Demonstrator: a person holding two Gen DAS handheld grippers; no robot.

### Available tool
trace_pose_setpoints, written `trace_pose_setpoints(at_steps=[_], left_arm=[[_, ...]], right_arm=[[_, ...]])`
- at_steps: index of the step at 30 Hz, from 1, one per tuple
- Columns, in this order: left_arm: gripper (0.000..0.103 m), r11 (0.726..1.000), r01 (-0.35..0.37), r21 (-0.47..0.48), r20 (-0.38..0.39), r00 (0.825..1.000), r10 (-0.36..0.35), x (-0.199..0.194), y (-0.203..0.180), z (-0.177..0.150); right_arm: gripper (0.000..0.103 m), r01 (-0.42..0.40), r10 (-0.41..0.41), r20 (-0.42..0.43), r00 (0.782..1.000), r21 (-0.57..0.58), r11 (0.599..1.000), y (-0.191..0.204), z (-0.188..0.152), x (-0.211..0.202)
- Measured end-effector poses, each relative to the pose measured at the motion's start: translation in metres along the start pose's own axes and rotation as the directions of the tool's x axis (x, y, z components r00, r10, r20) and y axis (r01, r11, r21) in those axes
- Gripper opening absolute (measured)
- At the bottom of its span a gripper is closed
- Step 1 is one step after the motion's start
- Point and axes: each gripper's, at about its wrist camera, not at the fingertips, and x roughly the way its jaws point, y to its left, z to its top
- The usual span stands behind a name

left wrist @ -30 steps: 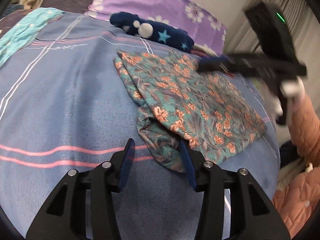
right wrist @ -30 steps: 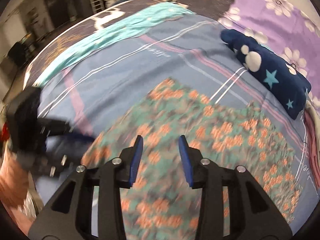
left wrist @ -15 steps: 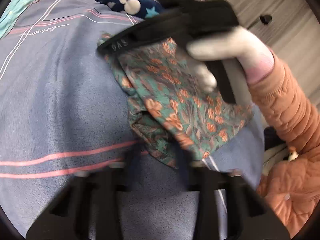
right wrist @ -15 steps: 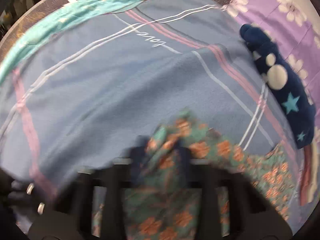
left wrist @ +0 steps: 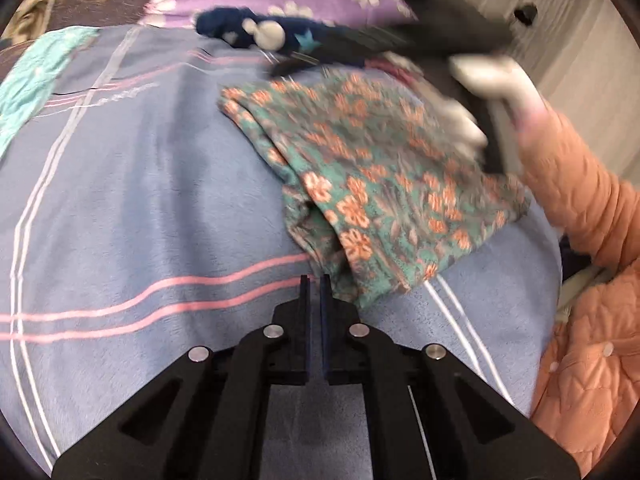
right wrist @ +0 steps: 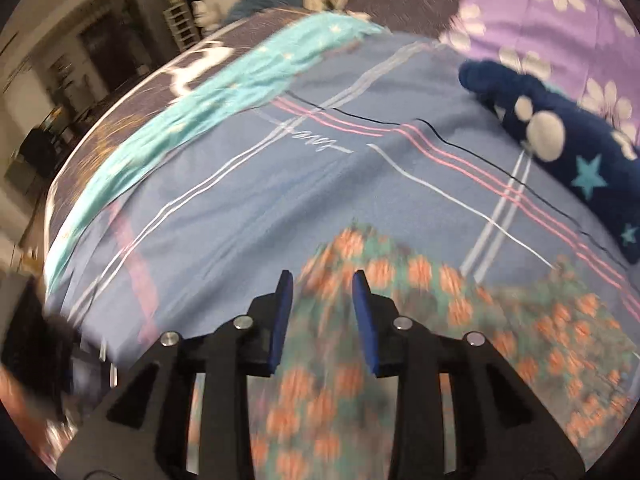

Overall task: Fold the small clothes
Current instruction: 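Grasp the folded shirt edge with the right tool and tuck it under, then grasp the teal floral shirt edge with the right tool and lift it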

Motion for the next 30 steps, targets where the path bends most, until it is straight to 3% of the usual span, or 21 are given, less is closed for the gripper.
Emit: trace_pose_setpoints(at_steps=[4,7,9,10,13,15,16,19,21,22,23,25,28,30], left_arm=[[0.011,0.996,-0.051,-0.078,0.114,0.992,0.06,-0.024,0.01,0.002],[0.013,0.985,-0.07,-0.159,0.183,0.978,0.099,-0.038,0.025,0.003],[0.013,0.976,-0.066,-0.209,0.218,0.969,0.112,-0.044,0.031,0.004],[0.013,0.971,-0.064,-0.232,0.236,0.964,0.12,-0.047,0.032,0.004],[0.014,0.967,-0.069,-0.246,0.264,0.955,0.135,-0.052,0.027,0.002],[0.022,0.966,-0.077,-0.247,0.27,0.952,0.145,-0.056,0.025,-0.001],[0.023,0.963,-0.083,-0.256,0.273,0.95,0.154,-0.058,0.027,-0.003],[0.024,0.95,-0.078,-0.302,0.277,0.947,0.166,-0.061,0.038,-0.007],[0.024,0.946,-0.071,-0.317,0.271,0.949,0.162,-0.057,0.044,-0.006],[0.024,0.945,-0.066,-0.32,0.262,0.952,0.156,-0.053,0.047,-0.004],[0.024,0.945,-0.059,-0.321,0.256,0.955,0.147,-0.049,0.048,-0.001],[0.025,0.948,-0.022,-0.318,0.25,0.962,0.106,-0.04,0.05,0.007],[0.031,0.951,0.041,-0.306,0.229,0.973,0.031,-0.019,0.05,0.02],[0.035,0.954,0.063,-0.294,0.195,0.981,-0.005,-0.003,0.048,0.03]], right_arm=[[0.041,-0.01,0.012,0.01,1.0,-0.18,0.984,0.043,-0.062,-0.041],[0.042,-0.015,0.014,-0.003,1.0,-0.341,0.94,0.093,-0.111,-0.046],[0.043,0.072,-0.064,0.033,0.997,-0.491,0.868,0.127,-0.138,-0.038],[0.043,0.162,-0.147,0.073,0.986,-0.575,0.802,0.144,-0.149,-0.027],[0.043,0.354,-0.321,0.179,0.93,-0.669,0.653,0.163,-0.162,0.005],[0.018,0.436,-0.361,0.263,0.895,-0.69,0.578,0.179,-0.163,0.019],[0.005,0.441,-0.37,0.265,0.891,-0.702,0.559,0.185,-0.163,0.026],[0.006,0.453,-0.345,0.302,0.889,-0.694,0.56,0.194,-0.165,0.022],[0.01,0.428,-0.28,0.324,0.904,-0.668,0.609,0.186,-0.166,0.004],[0.019,0.421,-0.233,0.356,0.905,-0.674,0.607,0.185,-0.171,-0.008],[0.039,0.425,-0.202,0.384,0.901,-0.686,0.59,0.188,-0.178,-0.019],[0.056,0.457,-0.185,0.433,0.882,-0.695,0.555,0.193,-0.19,-0.031],[0.055,0.437,-0.242,0.367,0.898,-0.691,0.576,0.188,-0.197,-0.031],[0.054,0.447,-0.317,0.318,0.894,-0.68,0.581,0.183,-0.195,-0.02]])
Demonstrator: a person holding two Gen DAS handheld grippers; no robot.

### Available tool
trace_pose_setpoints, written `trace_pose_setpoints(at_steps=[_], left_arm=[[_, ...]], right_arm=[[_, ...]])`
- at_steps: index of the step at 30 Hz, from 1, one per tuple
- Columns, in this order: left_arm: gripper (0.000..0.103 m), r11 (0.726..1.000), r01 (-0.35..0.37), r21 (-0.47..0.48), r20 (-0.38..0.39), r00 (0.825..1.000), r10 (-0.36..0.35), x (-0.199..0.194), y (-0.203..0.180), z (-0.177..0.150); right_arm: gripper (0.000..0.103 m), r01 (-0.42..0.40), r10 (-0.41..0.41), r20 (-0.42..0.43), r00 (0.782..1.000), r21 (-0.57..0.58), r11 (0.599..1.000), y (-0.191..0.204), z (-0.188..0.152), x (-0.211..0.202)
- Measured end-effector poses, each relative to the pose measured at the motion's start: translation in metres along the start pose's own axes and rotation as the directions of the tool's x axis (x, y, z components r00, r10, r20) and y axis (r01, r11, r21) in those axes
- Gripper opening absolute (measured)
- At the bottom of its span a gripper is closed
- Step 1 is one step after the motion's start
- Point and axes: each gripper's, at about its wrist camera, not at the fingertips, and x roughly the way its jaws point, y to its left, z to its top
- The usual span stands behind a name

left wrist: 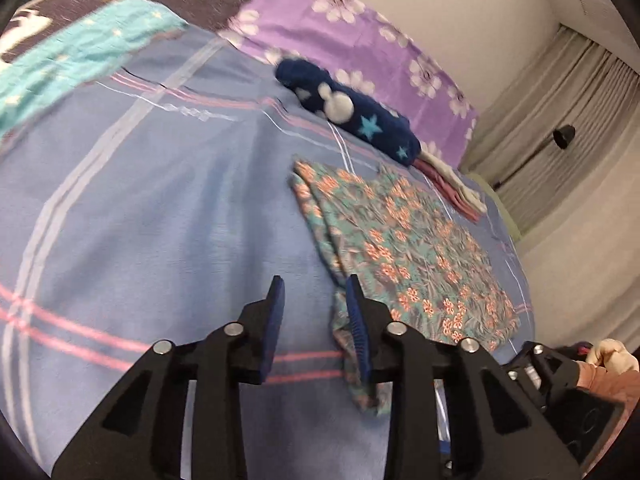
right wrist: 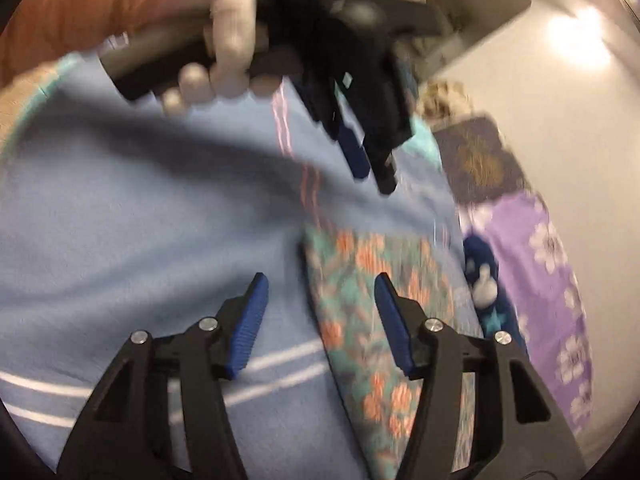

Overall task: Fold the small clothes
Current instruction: 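Grasp the teal floral shirt edge with the right tool and lift it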

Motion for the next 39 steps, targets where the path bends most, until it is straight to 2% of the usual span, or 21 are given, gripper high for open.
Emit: trace_pose_setpoints(at_steps=[4,7,10,13,18,19,21,22,23,25,27,28,32,35,39], left_arm=[[0.04,0.999,0.034,0.03,-0.081,0.996,-0.031,0.033,-0.008,0.009],[0.041,0.996,0.093,0.016,-0.157,0.983,-0.089,0.065,-0.006,0.02],[0.043,0.99,0.139,-0.011,-0.173,0.975,-0.139,0.084,0.0,0.033],[0.045,0.98,0.19,-0.056,-0.188,0.962,-0.197,0.104,0.006,0.052],[0.045,0.973,0.2,-0.115,-0.19,0.957,-0.219,0.13,0.009,0.074],[0.043,0.976,0.187,-0.112,-0.187,0.961,-0.206,0.133,0.007,0.078],[0.023,0.984,0.147,-0.097,-0.193,0.968,-0.164,0.138,0.004,0.083],[0.018,0.988,0.126,-0.094,-0.195,0.97,-0.142,0.14,0.003,0.086],[0.011,0.988,0.121,-0.1,-0.196,0.971,-0.139,0.141,0.003,0.088],[0.009,0.99,0.114,-0.08,-0.19,0.973,-0.127,0.137,-0.003,0.093],[0.008,0.994,0.104,-0.032,-0.183,0.977,-0.108,0.131,-0.015,0.098],[0.008,0.994,0.105,-0.008,-0.177,0.979,-0.104,0.127,-0.025,0.103],[0.007,0.988,0.123,0.093,-0.151,0.983,-0.108,0.118,-0.073,0.12],[0.007,0.982,0.134,0.137,-0.144,0.983,-0.114,0.124,-0.113,0.129],[0.007,0.968,0.167,0.19,-0.164,0.977,-0.136,0.143,-0.169,0.134]], right_arm=[[0.053,0.028,-0.023,-0.076,0.997,0.061,0.998,-0.01,0.005,0.019],[0.052,0.046,-0.039,-0.102,0.994,0.068,0.997,-0.013,0.015,0.036],[0.043,0.042,-0.034,-0.111,0.993,0.075,0.996,-0.009,0.021,0.047],[0.042,0.048,-0.039,-0.11,0.993,0.081,0.996,-0.006,0.022,0.051],[0.042,0.047,-0.037,-0.107,0.994,0.094,0.994,-0.016,0.026,0.064],[0.037,0.048,-0.038,-0.106,0.994,0.094,0.994,-0.017,0.027,0.067],[0.02,0.033,-0.022,-0.107,0.994,0.097,0.995,-0.02,0.029,0.075],[0.009,0.026,-0.014,-0.111,0.994,0.103,0.994,-0.02,0.028,0.076],[0.007,0.019,-0.008,-0.095,0.995,0.124,0.992,-0.023,0.026,0.072],[0.006,0.004,0.005,-0.045,0.999,0.203,0.979,-0.039,0.022,0.058],[0.006,-0.02,0.024,-0.008,1.0,0.303,0.953,-0.056,0.016,0.043],[0.006,-0.039,0.038,0.012,0.999,0.372,0.927,-0.069,0.01,0.034],[0.006,-0.075,0.037,0.075,0.996,0.604,0.793,-0.119,-0.026,-0.003],[0.006,-0.062,-0.011,0.098,0.995,0.706,0.706,-0.147,-0.053,-0.031],[0.006,-0.04,-0.058,0.095,0.994,0.791,0.611,-0.171,-0.091,-0.057]])
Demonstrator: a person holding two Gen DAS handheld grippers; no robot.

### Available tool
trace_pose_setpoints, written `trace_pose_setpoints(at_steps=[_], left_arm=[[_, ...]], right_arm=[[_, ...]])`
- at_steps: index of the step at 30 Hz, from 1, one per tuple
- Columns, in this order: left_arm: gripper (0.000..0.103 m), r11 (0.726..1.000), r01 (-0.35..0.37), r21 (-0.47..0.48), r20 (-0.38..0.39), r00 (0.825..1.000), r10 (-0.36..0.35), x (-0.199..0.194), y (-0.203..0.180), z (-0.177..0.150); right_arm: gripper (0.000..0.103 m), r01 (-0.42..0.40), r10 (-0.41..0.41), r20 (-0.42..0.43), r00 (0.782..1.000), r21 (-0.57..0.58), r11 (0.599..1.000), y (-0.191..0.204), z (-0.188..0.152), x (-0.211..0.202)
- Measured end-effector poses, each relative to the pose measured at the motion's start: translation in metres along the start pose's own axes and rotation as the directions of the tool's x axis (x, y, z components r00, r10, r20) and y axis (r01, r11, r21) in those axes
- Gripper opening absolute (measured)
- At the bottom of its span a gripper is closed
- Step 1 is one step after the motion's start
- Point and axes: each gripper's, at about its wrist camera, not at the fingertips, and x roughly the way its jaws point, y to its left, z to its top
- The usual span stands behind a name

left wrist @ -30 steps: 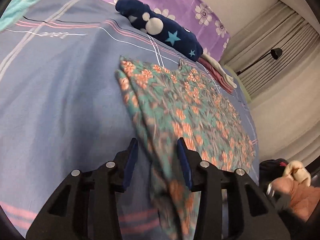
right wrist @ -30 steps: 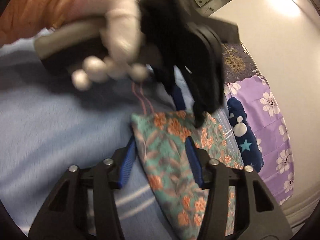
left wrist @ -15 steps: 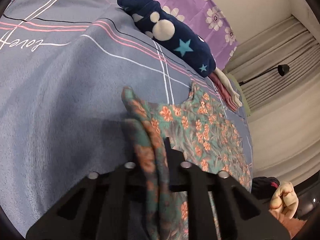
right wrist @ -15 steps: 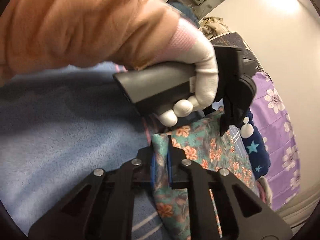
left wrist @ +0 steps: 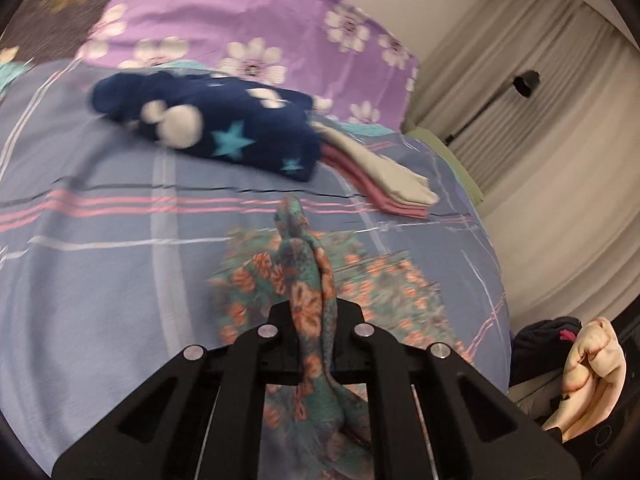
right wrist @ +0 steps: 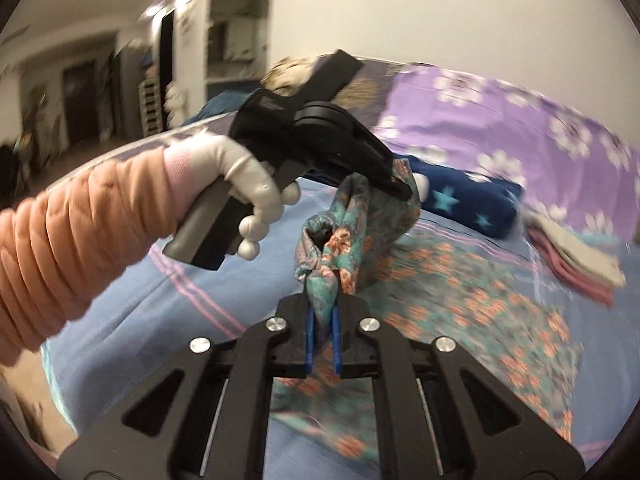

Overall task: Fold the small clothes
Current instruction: 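Grasp the teal floral shirt edge with the right tool and lift it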

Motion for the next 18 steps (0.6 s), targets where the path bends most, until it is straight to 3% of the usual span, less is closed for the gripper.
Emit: trace_pose_setpoints(at_steps=[5,9,18], left_arm=[[0.007,0.998,0.011,0.06,-0.039,0.999,-0.008,0.038,-0.051,0.009],[0.007,0.995,-0.018,0.095,-0.08,0.996,0.025,0.074,-0.085,0.011],[0.007,0.97,-0.141,0.198,-0.164,0.971,0.174,0.145,-0.139,0.0]], right_arm=[[0.007,0.019,-0.018,-0.008,1.0,0.179,0.984,-0.052,-0.024,-0.028],[0.007,0.005,-0.003,-0.007,1.0,0.325,0.946,-0.096,-0.043,-0.044],[0.007,-0.053,0.061,0.007,0.998,0.59,0.806,-0.168,-0.091,-0.067]])
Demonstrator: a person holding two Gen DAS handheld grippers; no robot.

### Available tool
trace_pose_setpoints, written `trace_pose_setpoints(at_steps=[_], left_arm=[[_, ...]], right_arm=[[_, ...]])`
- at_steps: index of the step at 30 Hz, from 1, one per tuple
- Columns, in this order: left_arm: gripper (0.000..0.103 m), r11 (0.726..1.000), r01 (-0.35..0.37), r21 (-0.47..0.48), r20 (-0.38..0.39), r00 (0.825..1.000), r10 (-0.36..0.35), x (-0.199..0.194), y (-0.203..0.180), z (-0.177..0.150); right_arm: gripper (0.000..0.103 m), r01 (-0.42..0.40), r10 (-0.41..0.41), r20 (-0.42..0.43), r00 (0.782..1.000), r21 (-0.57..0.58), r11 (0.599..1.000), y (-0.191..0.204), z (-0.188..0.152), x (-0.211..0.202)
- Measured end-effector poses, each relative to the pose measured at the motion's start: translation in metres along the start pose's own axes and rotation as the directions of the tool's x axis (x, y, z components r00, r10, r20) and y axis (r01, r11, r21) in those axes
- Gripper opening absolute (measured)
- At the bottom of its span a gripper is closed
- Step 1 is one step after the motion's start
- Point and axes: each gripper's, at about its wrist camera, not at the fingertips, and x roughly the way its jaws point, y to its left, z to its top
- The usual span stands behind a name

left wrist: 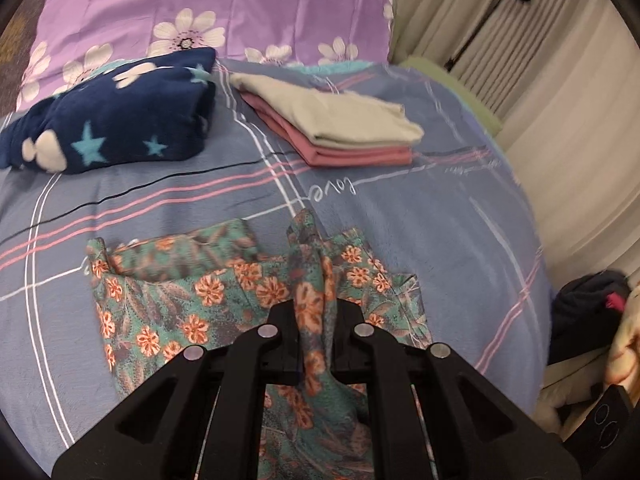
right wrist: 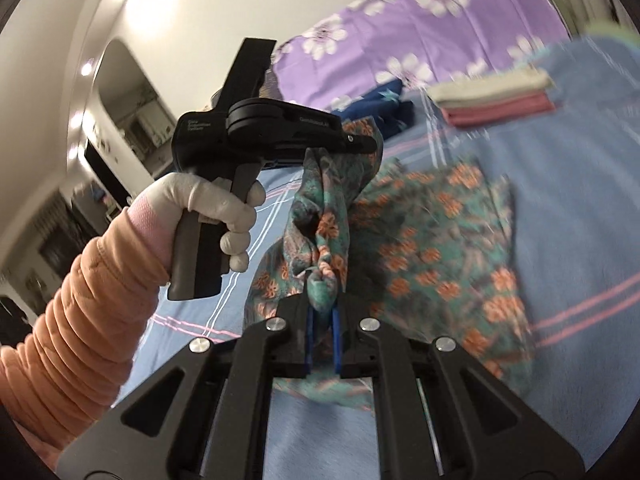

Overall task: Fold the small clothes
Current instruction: 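Grasp the teal floral shirt edge with the right tool and lift it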

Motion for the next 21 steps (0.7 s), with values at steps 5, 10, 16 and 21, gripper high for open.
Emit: trace_pose_setpoints(at_steps=[5,10,16,21], left_arm=[[0.007,0.995,-0.079,0.052,-0.048,0.995,0.082,0.028,-0.025,0.002],[0.007,0.978,-0.169,0.12,-0.078,0.981,0.179,0.05,-0.045,0.004],[0.007,0.962,-0.214,0.172,-0.077,0.97,0.23,0.059,-0.065,0.009],[0.009,0.95,-0.243,0.195,-0.09,0.96,0.264,0.078,-0.076,0.014]], right_arm=[[0.007,-0.009,0.01,-0.007,1.0,0.084,0.996,-0.03,-0.006,-0.006],[0.007,-0.024,0.026,-0.007,1.0,0.142,0.989,-0.049,-0.011,-0.009],[0.007,-0.031,0.029,0.015,0.999,0.179,0.983,-0.062,-0.011,-0.015],[0.007,-0.006,0.002,0.019,1.0,0.206,0.979,-0.075,-0.015,-0.021]])
